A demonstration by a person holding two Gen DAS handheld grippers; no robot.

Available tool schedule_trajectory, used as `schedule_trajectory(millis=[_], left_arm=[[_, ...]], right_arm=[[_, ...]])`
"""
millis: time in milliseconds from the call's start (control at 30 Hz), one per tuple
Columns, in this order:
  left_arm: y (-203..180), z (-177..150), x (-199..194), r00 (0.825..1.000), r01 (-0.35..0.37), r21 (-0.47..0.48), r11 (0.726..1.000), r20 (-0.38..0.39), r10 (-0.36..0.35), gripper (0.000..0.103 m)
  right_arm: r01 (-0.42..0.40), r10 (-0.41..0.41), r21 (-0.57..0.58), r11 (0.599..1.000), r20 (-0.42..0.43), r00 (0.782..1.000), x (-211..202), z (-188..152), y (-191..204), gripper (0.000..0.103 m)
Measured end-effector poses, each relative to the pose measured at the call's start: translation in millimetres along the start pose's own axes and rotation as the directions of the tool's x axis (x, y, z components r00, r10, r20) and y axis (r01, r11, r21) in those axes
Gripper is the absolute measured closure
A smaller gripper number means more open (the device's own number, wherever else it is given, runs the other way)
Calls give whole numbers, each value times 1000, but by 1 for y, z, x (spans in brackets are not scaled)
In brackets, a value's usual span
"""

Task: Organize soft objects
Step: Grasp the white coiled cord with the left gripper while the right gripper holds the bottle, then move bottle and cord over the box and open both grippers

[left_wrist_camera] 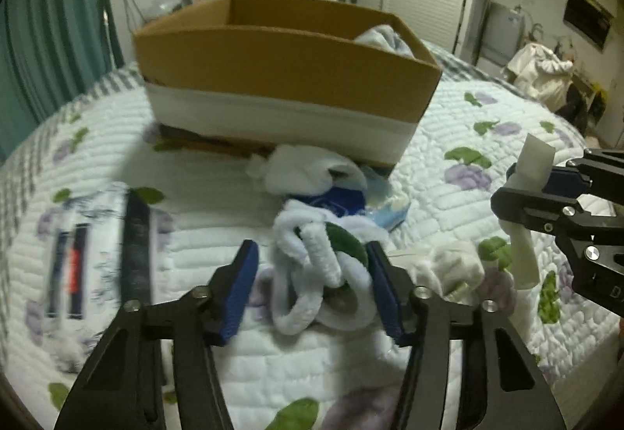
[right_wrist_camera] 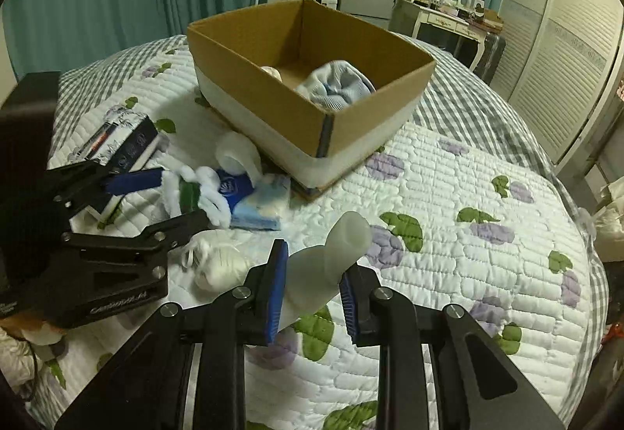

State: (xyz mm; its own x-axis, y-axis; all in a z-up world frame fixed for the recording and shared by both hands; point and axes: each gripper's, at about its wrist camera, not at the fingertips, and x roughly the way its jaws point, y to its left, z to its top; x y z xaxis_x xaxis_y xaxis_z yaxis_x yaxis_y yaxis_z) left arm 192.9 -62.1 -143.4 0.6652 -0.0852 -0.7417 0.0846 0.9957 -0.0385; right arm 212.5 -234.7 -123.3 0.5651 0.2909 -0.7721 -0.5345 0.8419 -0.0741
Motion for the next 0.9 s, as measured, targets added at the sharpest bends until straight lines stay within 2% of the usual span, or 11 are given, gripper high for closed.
schedule_trajectory(millis=[33, 133, 367, 533, 733, 900], left_arm=[[0, 0, 0, 1000, 19, 3, 1000, -1, -19, 62], [-1, -3, -9, 1000, 14, 28, 1000, 20, -15, 65], [9, -2, -56, 997, 19, 26, 999, 76, -21, 66], [18, 5, -95, 992, 13, 21, 1000, 125, -16, 66], [22, 38, -118, 984, 9, 15, 1000, 179, -12, 66], [32, 79, -125, 971, 0, 19, 1000, 240, -4, 66]], right_arm=[[-4, 4, 3, 1000, 0, 1000, 0, -1, -2, 78], [-3, 3, 10, 1000, 3, 1000, -4, -4, -4, 78], [20, -21, 27, 999, 32, 999, -29, 0, -2, 78], [34, -37, 37, 999, 93, 995, -64, 14, 8, 78], [32, -41, 48, 998, 190, 981, -105, 45, 20, 78], [41, -50, 43, 998, 242, 969, -115, 80, 21, 78]])
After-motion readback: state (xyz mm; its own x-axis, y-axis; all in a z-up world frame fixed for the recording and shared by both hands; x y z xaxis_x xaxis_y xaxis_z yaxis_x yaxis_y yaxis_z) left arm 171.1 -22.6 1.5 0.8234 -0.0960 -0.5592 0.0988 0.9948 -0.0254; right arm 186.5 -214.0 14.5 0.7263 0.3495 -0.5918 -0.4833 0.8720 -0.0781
